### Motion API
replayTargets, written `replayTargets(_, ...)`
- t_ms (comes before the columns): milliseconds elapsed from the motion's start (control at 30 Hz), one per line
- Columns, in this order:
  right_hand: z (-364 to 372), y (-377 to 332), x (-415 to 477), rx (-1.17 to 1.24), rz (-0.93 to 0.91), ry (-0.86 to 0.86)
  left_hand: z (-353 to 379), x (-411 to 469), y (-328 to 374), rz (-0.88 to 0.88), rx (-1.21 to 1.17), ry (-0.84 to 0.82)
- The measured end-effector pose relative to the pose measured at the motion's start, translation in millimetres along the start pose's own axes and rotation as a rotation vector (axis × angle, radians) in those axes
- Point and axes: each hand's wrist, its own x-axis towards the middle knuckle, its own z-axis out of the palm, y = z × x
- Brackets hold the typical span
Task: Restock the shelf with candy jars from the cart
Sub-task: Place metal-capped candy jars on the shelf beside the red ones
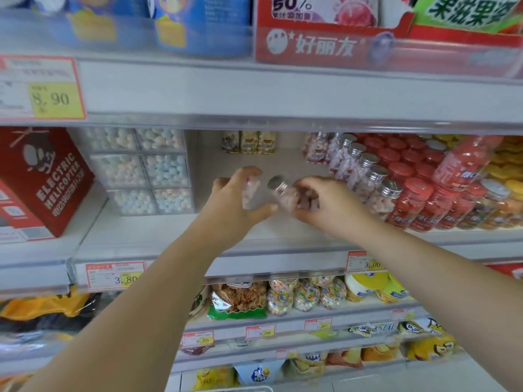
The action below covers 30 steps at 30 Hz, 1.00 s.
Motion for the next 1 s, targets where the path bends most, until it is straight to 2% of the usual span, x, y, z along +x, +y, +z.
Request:
replayTargets(67, 7.6, 8.5, 6.8, 0.210, 0.250, 0.093, -0.6, 0.0, -1.5, -0.053, -0.140, 0.034)
replayTargets(133, 18.7, 17.1, 17.9, 0.300, 0.397, 0.170, 1.3, -0.3, -0.8, -0.077, -0.257, 0.038)
replayTargets(267, 36.3, 28.7, 45.2, 0.369, 0.547, 0.238, 5.6, -0.9, -3.2, -0.054, -0.293, 0.059)
replayTargets(367, 39.5, 33.1, 55.0, 0.328, 0.635, 0.262, 7.3, -0.4, -5.9, -0.068, -0.340, 0.077)
replayTargets(533, 18.1, 4.6, 23.2, 0.421, 0.572, 0.318, 7.8, -2.8, -4.7, -0.053, -0.340, 0.086)
replayTargets(600, 16.5, -3.6, 3.7, 0.285, 0.496, 0.226, 7.9, -3.6, -5.0, -0.043, -0.334, 0.087)
replayTargets(667, 17.3, -9.0, -4.8, 0.088, 0.435, 0.033, 8.6, -3.6, -5.4, -0.037, -0.331, 0.089)
replayTargets(700, 17.1, -10.5, -4.5, 0.035, 0.446, -0.064, 9.1, -3.3, -5.7, -0.035, -0.331, 0.090)
replayTargets(767, 20.1, -8.8, 6.1, 0.004, 0.481, -0.136, 9.7, -2.6, -6.9, -0.026, -0.335, 0.099)
replayTargets(1000, 44.9, 20.5, 52.2, 0.068, 0.531, -0.040, 10.8, 0.1, -10.3, -0.021, -0.341, 0.114)
